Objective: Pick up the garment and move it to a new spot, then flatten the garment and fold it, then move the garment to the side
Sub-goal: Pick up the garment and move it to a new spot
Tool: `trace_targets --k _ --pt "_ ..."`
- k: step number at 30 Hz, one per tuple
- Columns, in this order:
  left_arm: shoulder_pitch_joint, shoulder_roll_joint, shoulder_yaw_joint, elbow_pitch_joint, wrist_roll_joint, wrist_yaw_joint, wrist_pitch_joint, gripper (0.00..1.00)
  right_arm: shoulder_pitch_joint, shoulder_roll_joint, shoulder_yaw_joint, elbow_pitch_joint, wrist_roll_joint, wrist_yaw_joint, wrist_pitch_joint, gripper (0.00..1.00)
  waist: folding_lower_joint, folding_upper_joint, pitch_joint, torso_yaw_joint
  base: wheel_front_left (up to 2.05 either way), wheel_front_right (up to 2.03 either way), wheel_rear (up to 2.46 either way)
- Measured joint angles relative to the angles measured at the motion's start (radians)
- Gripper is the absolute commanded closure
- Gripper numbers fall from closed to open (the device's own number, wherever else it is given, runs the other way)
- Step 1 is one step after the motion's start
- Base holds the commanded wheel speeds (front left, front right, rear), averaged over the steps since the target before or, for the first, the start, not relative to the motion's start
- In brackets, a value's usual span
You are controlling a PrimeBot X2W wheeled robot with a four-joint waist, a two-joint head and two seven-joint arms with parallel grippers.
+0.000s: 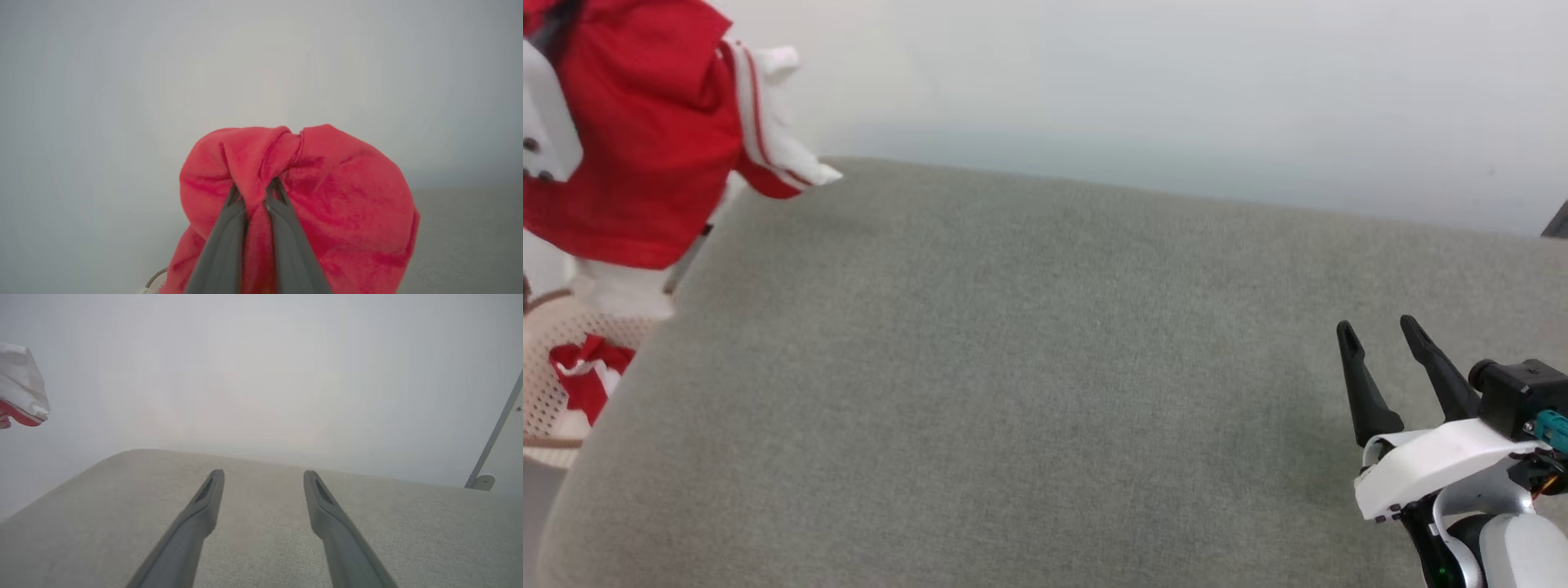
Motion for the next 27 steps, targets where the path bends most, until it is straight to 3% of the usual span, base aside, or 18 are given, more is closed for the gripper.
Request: trace_targets --k 7,17,27 --pt "0.066 0.032 0.003 -0.169 -0.031 0.041 0.069 1.00 0.016 0.000 -0.020 0.000 0.001 0.000 -0.008 0.00 0.0000 0.0000 -0.053 -0.017 0.00 0.00 0.00" --pt "0.180 0.035 -0.005 -0.407 -0.083 0.113 0.144 1.00 0.037 -0.009 -0.099 -0.016 -0.020 0.000 -0.008 0.00 0.0000 0.0000 -0.065 -0.120 0.00 0.00 0.00" --pt "0.219 -0.048 -0.088 -0.543 -0.080 0.149 0.193 1.00 0.050 -0.003 -0.152 -0.020 -0.038 0.000 -0.008 0.00 0.0000 0.0000 -0.056 -0.248 0.00 0.00 0.00"
